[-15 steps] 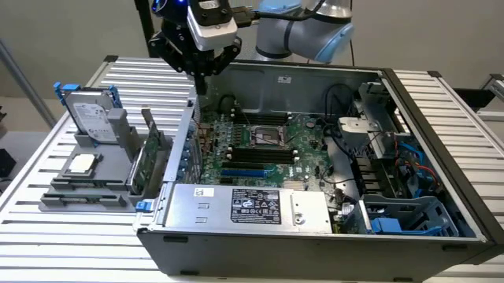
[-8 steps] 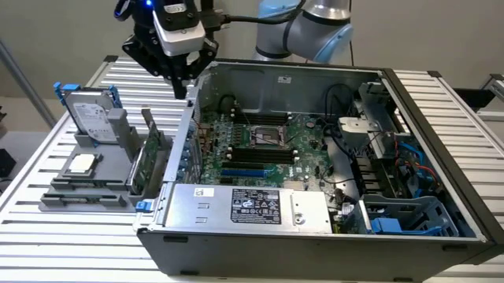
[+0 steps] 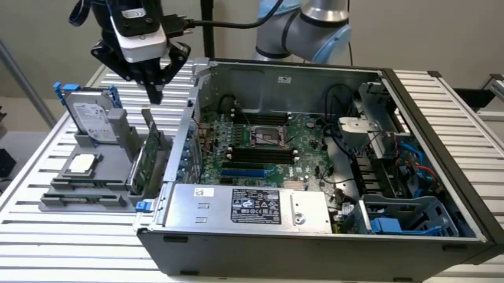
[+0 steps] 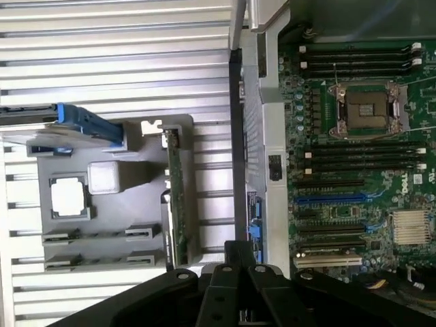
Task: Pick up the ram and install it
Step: 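Reach for the ram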
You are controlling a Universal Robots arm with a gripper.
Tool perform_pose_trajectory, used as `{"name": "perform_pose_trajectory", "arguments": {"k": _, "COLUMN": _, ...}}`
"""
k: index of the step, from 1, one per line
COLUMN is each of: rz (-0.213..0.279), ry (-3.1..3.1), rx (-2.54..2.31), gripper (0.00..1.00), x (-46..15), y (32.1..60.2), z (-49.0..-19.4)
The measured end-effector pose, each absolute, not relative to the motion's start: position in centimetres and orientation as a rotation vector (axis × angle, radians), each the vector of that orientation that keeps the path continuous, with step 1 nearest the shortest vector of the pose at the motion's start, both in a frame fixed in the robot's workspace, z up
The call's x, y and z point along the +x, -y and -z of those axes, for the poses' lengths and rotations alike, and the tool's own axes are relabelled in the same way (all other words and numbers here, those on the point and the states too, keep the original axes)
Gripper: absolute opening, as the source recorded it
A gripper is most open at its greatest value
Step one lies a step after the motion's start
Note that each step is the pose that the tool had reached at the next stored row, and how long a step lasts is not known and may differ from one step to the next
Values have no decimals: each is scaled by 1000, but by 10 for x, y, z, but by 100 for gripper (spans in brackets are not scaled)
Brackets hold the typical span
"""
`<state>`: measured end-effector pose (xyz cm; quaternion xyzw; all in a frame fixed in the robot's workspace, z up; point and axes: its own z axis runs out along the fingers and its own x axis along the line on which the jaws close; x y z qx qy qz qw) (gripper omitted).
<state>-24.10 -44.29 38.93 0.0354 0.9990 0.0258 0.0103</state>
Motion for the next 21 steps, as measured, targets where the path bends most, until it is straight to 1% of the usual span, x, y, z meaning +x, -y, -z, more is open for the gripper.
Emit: {"name": "perform_pose_trajectory", "arguments": {"k": 21, "rz": -80, "ry": -3118, "rx": 111, "gripper": 0, "x": -336, "y": 466, "z": -380}}
